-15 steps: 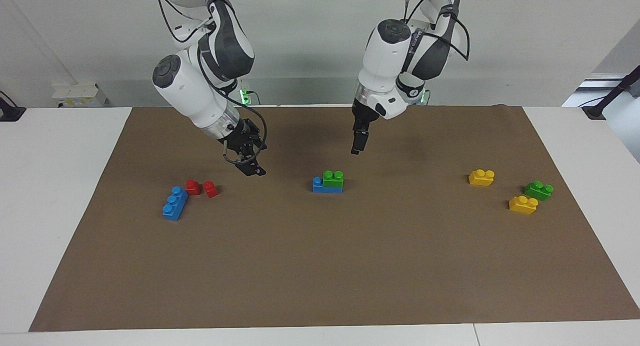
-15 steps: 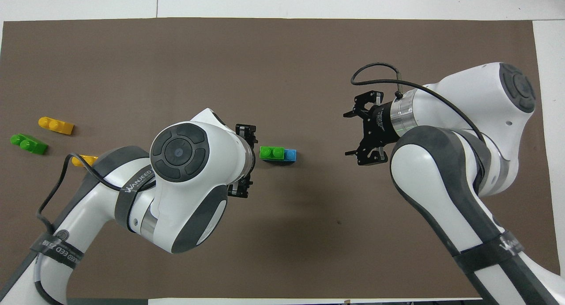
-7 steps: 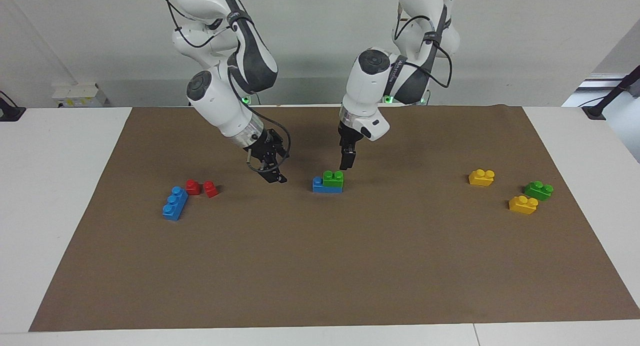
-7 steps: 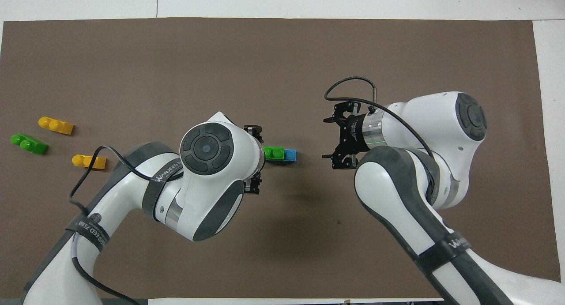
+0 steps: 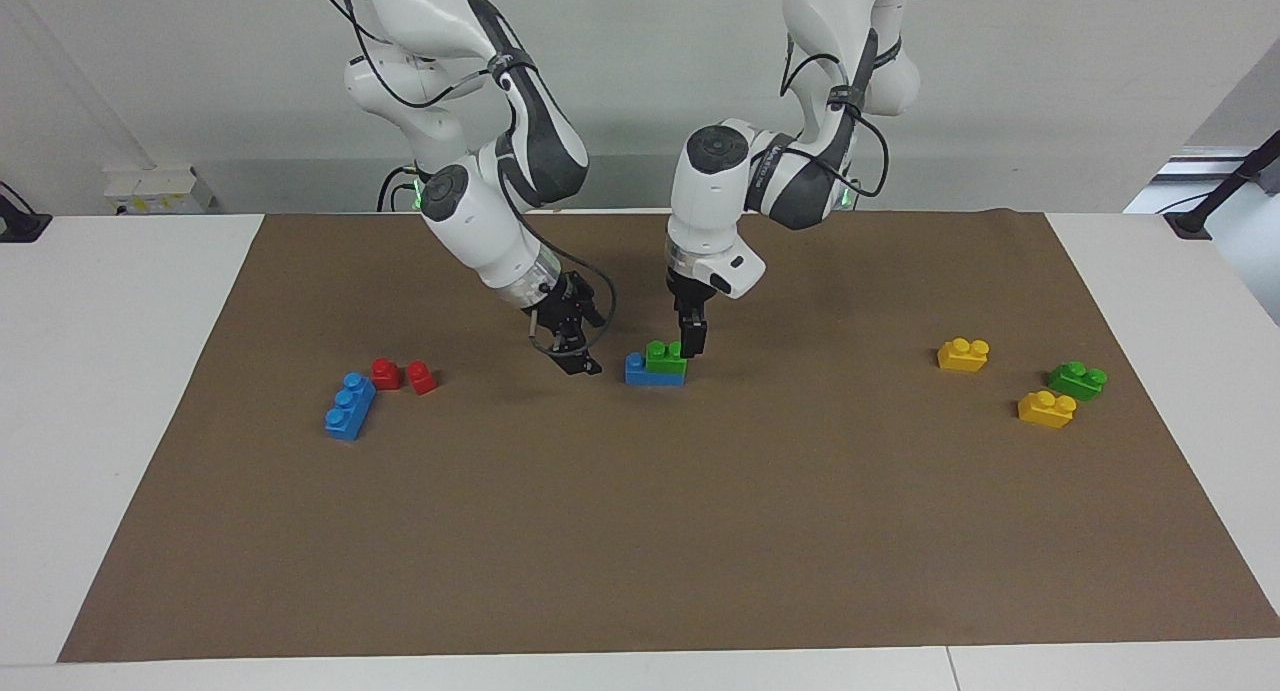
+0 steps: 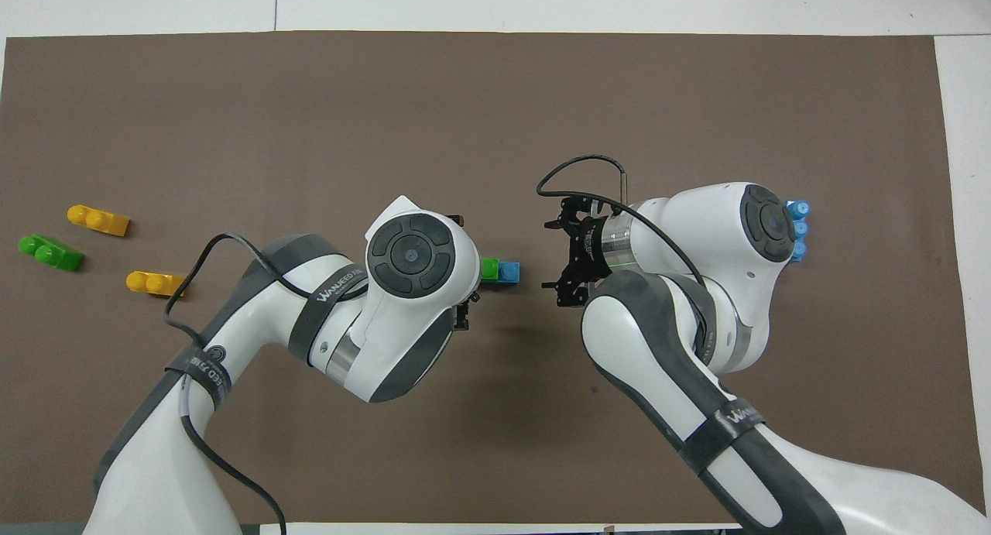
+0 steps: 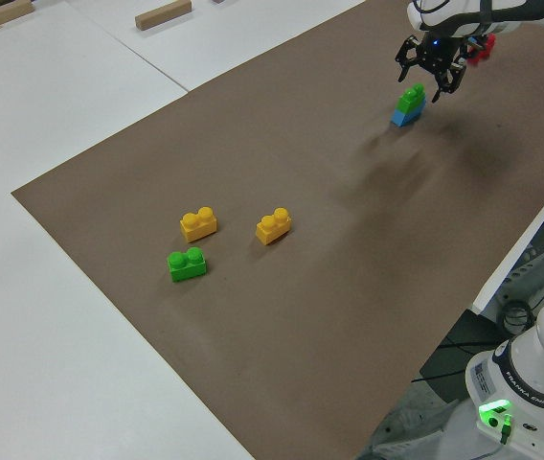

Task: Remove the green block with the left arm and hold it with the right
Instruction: 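Grasp the green block with the left gripper while the right gripper grasps blue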

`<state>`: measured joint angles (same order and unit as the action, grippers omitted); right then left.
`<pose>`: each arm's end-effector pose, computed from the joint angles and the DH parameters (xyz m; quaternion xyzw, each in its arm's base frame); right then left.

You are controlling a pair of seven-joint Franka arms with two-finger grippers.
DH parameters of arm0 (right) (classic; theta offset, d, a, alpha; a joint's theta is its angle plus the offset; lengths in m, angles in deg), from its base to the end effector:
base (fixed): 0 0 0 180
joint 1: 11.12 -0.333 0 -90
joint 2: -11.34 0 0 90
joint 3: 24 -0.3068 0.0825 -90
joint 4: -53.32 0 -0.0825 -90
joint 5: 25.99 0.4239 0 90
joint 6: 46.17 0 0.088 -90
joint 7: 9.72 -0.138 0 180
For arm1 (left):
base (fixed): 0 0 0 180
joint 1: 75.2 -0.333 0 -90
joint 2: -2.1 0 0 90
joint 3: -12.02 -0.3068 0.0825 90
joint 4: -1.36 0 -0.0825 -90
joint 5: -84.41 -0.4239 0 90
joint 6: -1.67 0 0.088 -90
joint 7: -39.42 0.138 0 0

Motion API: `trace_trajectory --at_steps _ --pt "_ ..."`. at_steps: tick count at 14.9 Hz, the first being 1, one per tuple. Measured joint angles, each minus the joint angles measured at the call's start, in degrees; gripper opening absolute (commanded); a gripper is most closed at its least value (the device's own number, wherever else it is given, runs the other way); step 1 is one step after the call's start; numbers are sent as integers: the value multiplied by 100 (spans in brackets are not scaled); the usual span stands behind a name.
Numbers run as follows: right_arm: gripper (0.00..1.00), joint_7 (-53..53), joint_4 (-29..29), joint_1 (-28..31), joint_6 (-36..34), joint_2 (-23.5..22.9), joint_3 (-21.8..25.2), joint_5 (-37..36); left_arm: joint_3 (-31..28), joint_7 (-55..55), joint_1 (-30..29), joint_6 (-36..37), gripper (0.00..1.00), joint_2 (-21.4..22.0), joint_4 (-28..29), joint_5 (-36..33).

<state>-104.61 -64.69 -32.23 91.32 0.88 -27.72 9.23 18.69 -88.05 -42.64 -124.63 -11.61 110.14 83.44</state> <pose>0.5667 0.2799 0.3026 -0.6580 0.7142 0.1591 0.1780 0.5066 -0.4100 0.3225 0.7193 0.6938 -0.0027 0.0346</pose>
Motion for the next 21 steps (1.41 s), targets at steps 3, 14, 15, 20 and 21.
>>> trace_trajectory --at_steps 3,14,15,20,21 --pt "93 -4 -14 -104 202 -122 0 213 -3 -58 3 -5 100 -202 -148 -88" --pt "94 -19 -40 -503 944 -669 6 350 -11 -134 3 -194 100 -453 -150 -153" --pt "94 -19 -40 -540 1009 -692 3 379 -11 -136 3 -225 100 -462 -141 -154" --pt "94 -19 -41 -714 1252 -821 1 516 -12 -178 3 -247 100 -468 -128 -157" --pt "94 -19 -42 -734 1273 -840 1 542 -12 -190 3 -248 100 -468 -128 -158"
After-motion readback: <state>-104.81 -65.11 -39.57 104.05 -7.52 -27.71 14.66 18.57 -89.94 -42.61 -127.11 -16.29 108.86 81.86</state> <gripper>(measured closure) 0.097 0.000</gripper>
